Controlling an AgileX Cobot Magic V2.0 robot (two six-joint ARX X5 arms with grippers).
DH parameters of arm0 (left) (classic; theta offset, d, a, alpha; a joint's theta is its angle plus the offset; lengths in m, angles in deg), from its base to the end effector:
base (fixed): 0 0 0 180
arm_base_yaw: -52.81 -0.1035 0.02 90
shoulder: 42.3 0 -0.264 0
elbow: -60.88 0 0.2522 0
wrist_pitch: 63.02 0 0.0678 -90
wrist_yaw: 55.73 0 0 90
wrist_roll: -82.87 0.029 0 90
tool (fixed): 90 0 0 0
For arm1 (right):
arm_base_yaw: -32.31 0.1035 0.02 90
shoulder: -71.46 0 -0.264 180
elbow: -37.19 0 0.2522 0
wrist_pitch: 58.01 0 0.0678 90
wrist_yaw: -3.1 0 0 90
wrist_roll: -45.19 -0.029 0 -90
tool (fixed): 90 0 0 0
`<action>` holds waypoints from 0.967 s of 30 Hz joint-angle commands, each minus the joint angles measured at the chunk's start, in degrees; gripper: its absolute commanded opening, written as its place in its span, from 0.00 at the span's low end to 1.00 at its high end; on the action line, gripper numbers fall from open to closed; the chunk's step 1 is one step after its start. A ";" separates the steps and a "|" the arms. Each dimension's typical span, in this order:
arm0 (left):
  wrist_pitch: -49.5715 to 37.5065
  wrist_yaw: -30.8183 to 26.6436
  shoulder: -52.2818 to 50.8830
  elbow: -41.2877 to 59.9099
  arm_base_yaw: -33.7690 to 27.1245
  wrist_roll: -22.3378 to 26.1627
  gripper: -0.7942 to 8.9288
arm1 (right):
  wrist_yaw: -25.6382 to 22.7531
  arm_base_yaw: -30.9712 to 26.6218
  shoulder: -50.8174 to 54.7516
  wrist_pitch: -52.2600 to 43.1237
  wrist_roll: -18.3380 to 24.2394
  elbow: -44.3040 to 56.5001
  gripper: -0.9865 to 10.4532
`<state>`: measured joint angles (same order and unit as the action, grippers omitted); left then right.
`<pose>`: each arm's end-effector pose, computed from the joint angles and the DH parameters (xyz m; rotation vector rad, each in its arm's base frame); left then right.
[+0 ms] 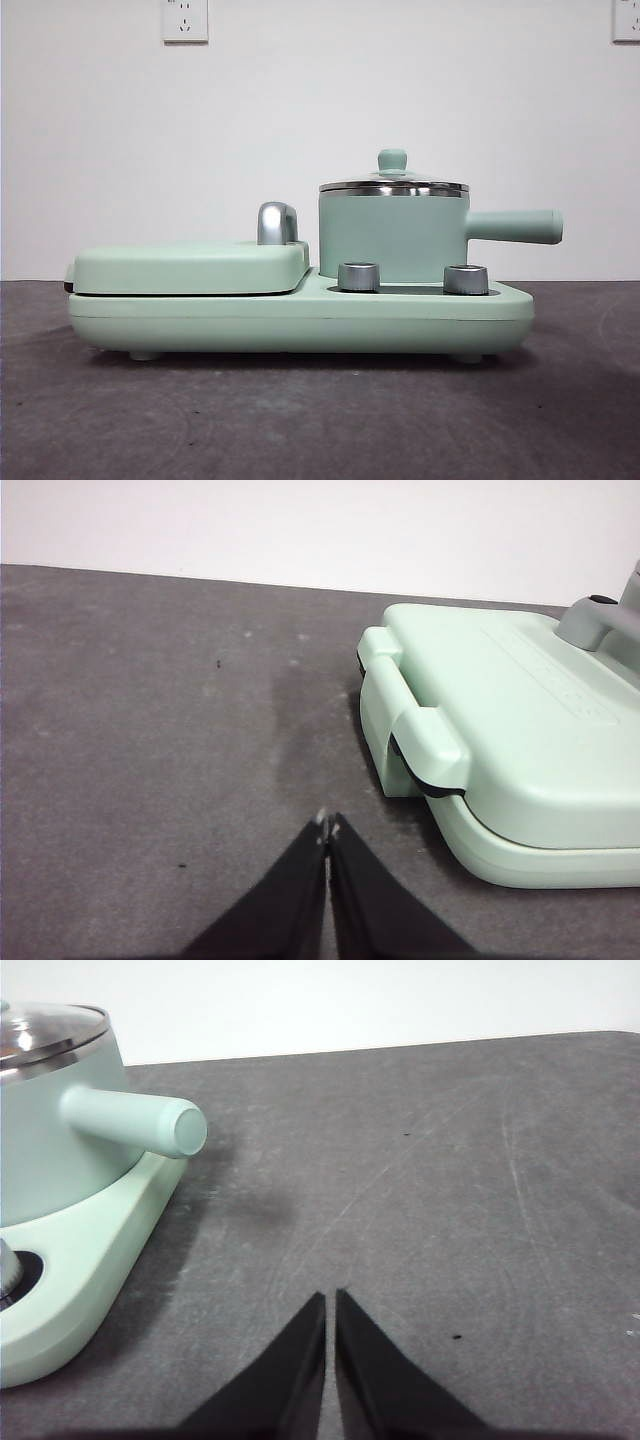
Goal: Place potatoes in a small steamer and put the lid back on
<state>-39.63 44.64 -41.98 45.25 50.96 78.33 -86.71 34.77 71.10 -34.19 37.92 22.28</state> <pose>0.0947 -0.0022 0.1580 -0.0940 0.1462 -0.1428 0.0956 0.0042 0.1529 0.1234 0.1645 0.0358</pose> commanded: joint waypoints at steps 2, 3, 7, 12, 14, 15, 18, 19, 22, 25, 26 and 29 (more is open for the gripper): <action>-0.61 -0.07 -0.07 0.81 -0.02 -0.26 0.09 | -0.11 0.09 0.15 -1.01 0.48 0.50 0.10; -0.61 -0.07 -0.07 0.81 0.00 -0.26 0.09 | -0.17 0.09 0.15 -1.16 0.48 0.50 0.10; -0.61 -0.07 -0.07 0.81 -0.02 -0.26 0.09 | -0.17 0.09 0.15 -1.11 0.48 0.48 0.10; -0.61 -0.07 -0.07 0.81 -0.02 -0.26 0.09 | -0.17 0.09 0.15 -1.09 0.50 0.48 0.10; -0.61 -0.07 -0.07 0.81 -0.02 -0.26 0.09 | -0.17 0.09 0.15 -1.11 0.48 0.48 0.10; -0.61 -0.07 -0.07 0.81 -0.02 -0.26 0.09 | -0.17 0.09 0.15 -1.11 0.48 0.48 0.10; -0.61 -0.07 -0.07 0.81 -0.02 -0.26 0.09 | -0.17 0.09 0.15 -1.11 0.48 0.48 0.10; -0.61 -0.07 -0.07 0.81 -0.02 -0.26 0.09 | -0.17 0.09 0.15 -1.09 0.48 0.48 0.10; -0.61 -0.07 -0.07 0.81 -0.02 -0.26 0.09 | -0.17 0.09 0.15 -1.11 0.48 0.48 0.10; -0.61 -0.04 -0.07 0.81 0.00 -0.26 0.09 | -0.17 0.09 0.15 -1.11 0.48 0.48 0.10; -0.61 -0.07 -0.07 0.81 0.00 -0.26 0.09 | -0.17 0.09 0.15 -1.11 0.48 0.48 0.10; -0.61 -0.07 -0.07 0.81 0.26 -0.26 0.09 | -0.17 0.09 0.15 -1.11 0.50 0.48 0.10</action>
<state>-39.63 44.62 -41.98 45.25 51.09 78.33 -86.76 34.77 71.10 -34.64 37.92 22.41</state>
